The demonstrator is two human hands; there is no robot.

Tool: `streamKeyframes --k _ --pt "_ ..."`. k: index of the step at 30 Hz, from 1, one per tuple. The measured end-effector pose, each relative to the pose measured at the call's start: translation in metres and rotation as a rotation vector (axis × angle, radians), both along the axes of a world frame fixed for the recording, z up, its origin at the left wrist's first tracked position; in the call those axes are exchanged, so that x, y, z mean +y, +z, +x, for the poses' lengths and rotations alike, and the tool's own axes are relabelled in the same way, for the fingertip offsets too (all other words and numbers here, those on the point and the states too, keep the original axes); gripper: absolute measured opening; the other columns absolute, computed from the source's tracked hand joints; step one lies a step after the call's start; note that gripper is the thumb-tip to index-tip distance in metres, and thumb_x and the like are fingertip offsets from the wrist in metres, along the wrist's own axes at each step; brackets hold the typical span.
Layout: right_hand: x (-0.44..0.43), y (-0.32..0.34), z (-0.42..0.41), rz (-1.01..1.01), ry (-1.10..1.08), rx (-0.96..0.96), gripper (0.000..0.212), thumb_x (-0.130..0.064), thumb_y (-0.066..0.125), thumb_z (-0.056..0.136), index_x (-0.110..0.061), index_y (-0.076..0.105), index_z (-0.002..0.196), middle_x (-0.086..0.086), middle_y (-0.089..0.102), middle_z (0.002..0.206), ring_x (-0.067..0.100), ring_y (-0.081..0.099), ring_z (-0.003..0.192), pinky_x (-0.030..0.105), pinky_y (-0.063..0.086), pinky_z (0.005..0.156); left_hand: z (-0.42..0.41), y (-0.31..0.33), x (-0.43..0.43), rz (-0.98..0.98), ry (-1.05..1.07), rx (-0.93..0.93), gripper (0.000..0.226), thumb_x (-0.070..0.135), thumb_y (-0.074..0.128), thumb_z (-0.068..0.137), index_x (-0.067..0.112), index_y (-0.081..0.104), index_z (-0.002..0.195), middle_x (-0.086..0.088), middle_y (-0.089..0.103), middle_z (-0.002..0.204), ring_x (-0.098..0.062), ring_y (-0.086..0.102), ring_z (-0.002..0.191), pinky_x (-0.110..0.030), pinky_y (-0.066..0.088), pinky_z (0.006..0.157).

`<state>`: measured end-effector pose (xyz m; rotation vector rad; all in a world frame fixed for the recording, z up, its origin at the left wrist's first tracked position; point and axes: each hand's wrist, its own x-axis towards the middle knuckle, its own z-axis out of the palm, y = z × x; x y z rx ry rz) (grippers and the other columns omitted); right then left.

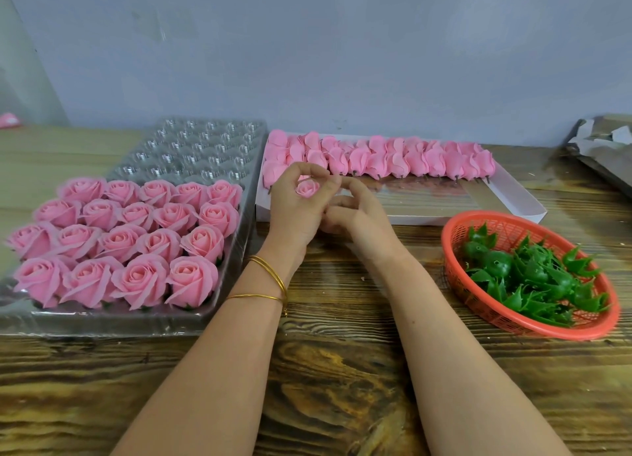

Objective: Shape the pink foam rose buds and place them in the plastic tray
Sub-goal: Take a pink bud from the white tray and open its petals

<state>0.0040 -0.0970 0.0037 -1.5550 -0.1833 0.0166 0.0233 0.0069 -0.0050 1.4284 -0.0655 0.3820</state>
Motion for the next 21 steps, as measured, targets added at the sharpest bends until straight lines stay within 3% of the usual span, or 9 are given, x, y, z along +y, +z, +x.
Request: streamKeyframes --k 4,6,8,9,11,14,21 --pt "-0.0027 0.0039 0.002 0.111 -0.098 0.019 0.044 -0.019 0.059 0.068 -0.008 0.061 0.111 0.004 0.063 0.078 0.008 0.063 0.063 0.025 0.051 0.061 0.0001 -0.0026 -0.0012 0.207 0.051 -0.084 0.023 0.014 0.073 0.079 0.03 0.059 0.084 0.011 0.064 0.086 -0.015 0.065 0.087 -0.046 0.057 0.077" --pt "-0.0034 0.0029 0.0037 0.11 -0.12 -0.01 0.038 -0.02 0.063 0.077 -0.006 0.062 0.112 0.006 0.066 0.089 0.003 0.066 0.07 0.021 0.052 0.06 -0.0003 -0.0037 -0.0032 0.246 0.002 -0.083 0.026 0.01 0.071 0.079 0.03 0.057 0.086 0.001 0.067 0.09 -0.021 0.067 0.089 -0.05 0.056 0.077" --pt "-0.0032 0.0008 0.0049 0.07 -0.136 -0.032 0.038 -0.024 0.066 0.082 -0.005 0.063 0.115 0.012 0.068 0.103 0.008 0.069 0.087 0.023 0.056 0.069 -0.0009 -0.0049 -0.0058 0.245 -0.043 -0.075 0.027 0.006 0.07 0.079 0.027 0.056 0.087 -0.009 0.07 0.092 -0.026 0.068 0.089 -0.05 0.056 0.079" --pt "-0.0027 -0.0001 0.0054 0.032 -0.147 -0.039 0.043 -0.029 0.067 0.079 -0.006 0.064 0.115 0.012 0.069 0.106 0.011 0.068 0.094 0.025 0.056 0.076 -0.0014 -0.0051 -0.007 0.249 -0.054 -0.073 0.027 0.005 0.07 0.079 0.026 0.056 0.087 -0.01 0.07 0.093 -0.026 0.069 0.09 -0.05 0.056 0.08" --pt "-0.0011 -0.0018 0.0055 -0.034 -0.167 -0.05 0.045 -0.033 0.07 0.074 -0.008 0.066 0.111 0.004 0.071 0.1 0.008 0.067 0.091 0.02 0.053 0.074 -0.0018 -0.0056 -0.0081 0.262 -0.064 -0.078 0.028 0.002 0.07 0.079 0.025 0.056 0.086 -0.01 0.071 0.093 -0.022 0.069 0.091 -0.047 0.056 0.083" --pt "-0.0008 -0.0044 0.0073 -0.054 -0.178 -0.044 0.028 -0.023 0.074 0.082 -0.011 0.068 0.106 -0.001 0.07 0.089 0.002 0.065 0.079 0.015 0.048 0.068 -0.0022 -0.0055 -0.0087 0.277 -0.063 -0.096 0.029 0.004 0.072 0.078 0.026 0.055 0.085 -0.006 0.071 0.089 -0.015 0.069 0.086 -0.036 0.057 0.081" --pt "-0.0009 -0.0018 0.0048 -0.093 -0.169 -0.068 0.017 -0.015 0.071 0.086 -0.009 0.068 0.102 0.004 0.069 0.089 0.012 0.064 0.083 0.027 0.051 0.076 -0.0014 -0.0067 -0.0081 0.281 -0.073 -0.088 0.025 0.006 0.073 0.081 0.023 0.056 0.085 0.003 0.069 0.084 -0.002 0.067 0.078 -0.024 0.055 0.074"
